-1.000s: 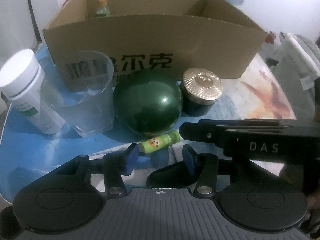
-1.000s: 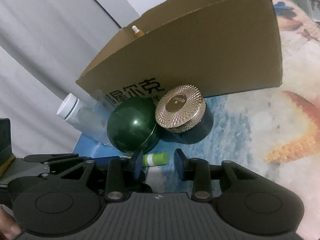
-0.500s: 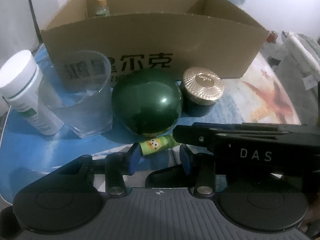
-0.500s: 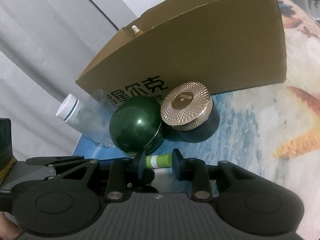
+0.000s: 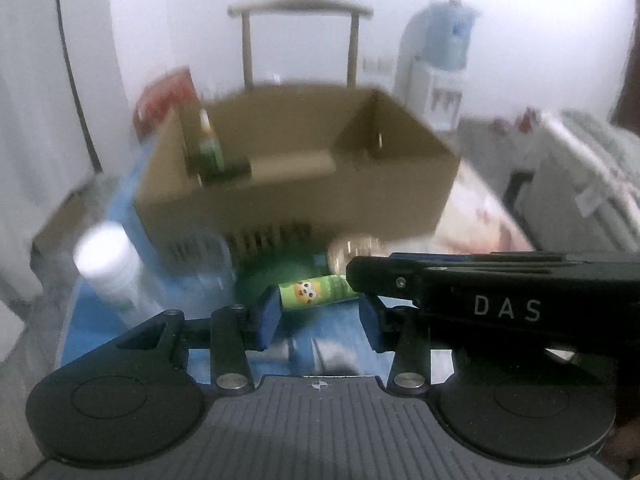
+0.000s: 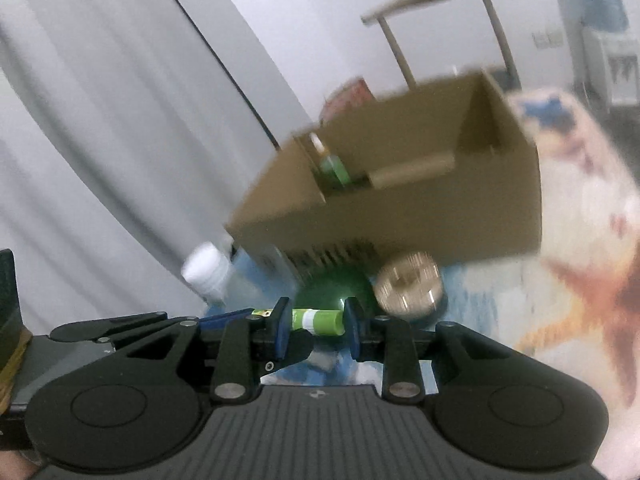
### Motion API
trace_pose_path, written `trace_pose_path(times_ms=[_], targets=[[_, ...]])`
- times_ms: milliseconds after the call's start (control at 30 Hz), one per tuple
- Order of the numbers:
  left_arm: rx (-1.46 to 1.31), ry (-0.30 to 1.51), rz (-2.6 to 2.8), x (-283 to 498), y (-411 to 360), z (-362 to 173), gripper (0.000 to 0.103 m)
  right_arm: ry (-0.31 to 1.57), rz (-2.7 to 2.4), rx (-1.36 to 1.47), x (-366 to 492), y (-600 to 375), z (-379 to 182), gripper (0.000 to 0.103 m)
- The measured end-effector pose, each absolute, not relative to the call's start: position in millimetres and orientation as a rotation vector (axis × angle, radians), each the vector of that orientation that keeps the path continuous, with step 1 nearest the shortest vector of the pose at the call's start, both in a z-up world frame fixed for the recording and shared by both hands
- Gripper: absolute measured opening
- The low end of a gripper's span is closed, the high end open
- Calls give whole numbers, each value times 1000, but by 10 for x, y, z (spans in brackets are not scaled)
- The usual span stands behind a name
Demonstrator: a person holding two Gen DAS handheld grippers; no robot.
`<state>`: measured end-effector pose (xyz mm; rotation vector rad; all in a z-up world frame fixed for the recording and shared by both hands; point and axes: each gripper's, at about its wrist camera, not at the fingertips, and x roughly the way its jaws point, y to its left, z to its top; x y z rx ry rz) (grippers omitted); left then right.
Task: Organize rigid objects
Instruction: 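Carry the cartoon tube into the box and release it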
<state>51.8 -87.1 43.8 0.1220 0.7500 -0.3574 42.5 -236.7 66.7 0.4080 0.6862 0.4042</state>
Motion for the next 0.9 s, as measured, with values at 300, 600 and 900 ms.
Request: trace_pose_path(times_ms=[300,600,900], targets=[[135,636,-320,994,-874,846,42,594,452,327,1064,-2301,1064,31],[70,905,-238,2264,-859,469,42,945,488,445,2596,-2296,562,31],[41,941,-174,2564,-794,332,44,1043,494,530,3110,-2233,302,30]])
